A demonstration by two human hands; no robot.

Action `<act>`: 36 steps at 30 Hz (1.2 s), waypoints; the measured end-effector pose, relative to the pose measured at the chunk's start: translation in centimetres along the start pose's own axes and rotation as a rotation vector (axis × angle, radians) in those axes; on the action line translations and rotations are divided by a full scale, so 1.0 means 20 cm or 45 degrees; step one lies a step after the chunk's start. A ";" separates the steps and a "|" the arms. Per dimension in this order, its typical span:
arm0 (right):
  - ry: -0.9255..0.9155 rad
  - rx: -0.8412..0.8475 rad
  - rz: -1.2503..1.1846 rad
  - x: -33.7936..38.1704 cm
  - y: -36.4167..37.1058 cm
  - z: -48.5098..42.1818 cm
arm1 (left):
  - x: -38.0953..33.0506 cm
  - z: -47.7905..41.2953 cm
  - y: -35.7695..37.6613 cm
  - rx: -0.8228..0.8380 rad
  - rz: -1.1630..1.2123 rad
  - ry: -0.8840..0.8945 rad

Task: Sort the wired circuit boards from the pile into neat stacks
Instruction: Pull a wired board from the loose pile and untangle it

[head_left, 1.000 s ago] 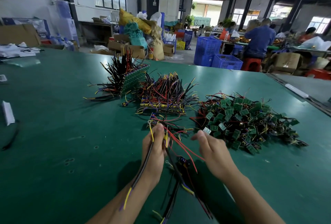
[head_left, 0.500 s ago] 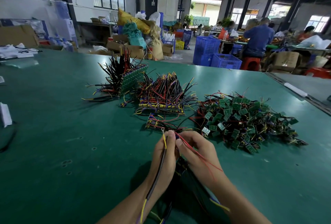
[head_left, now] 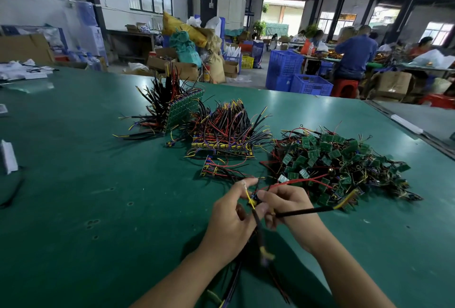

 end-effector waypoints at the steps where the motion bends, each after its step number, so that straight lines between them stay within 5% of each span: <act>1: 0.036 0.050 -0.027 -0.01 -0.01 0.00 | 0.00 -0.01 0.00 -0.044 -0.015 0.002; 5: 0.171 0.255 -0.318 -0.01 -0.01 0.02 | 0.01 -0.03 -0.01 -0.253 0.135 -0.121; 8: 0.058 0.338 -0.186 -0.03 0.04 0.03 | 0.00 -0.03 -0.02 -0.339 0.263 -0.192; 17: -0.171 -0.102 0.100 -0.05 0.12 0.04 | 0.01 -0.02 0.01 -0.287 0.308 -0.200; 23: -0.196 -0.199 0.058 -0.03 0.09 0.02 | 0.02 -0.04 -0.01 -0.159 0.272 -0.284; 31: -0.418 -0.034 0.194 -0.02 0.05 0.02 | -0.03 -0.03 -0.01 0.083 0.190 -0.157; 36: -0.332 0.050 0.077 -0.02 0.06 0.03 | -0.06 -0.02 -0.01 0.262 0.256 -0.170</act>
Point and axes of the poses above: each hand's wrist, its own z-axis away from the middle knuckle, its own y-axis out of the palm, x = y × z, the point moved 1 cm from there along -z, towards the middle knuckle, and after that the axes turned 8 degrees about -x, right-handed, at the moved point
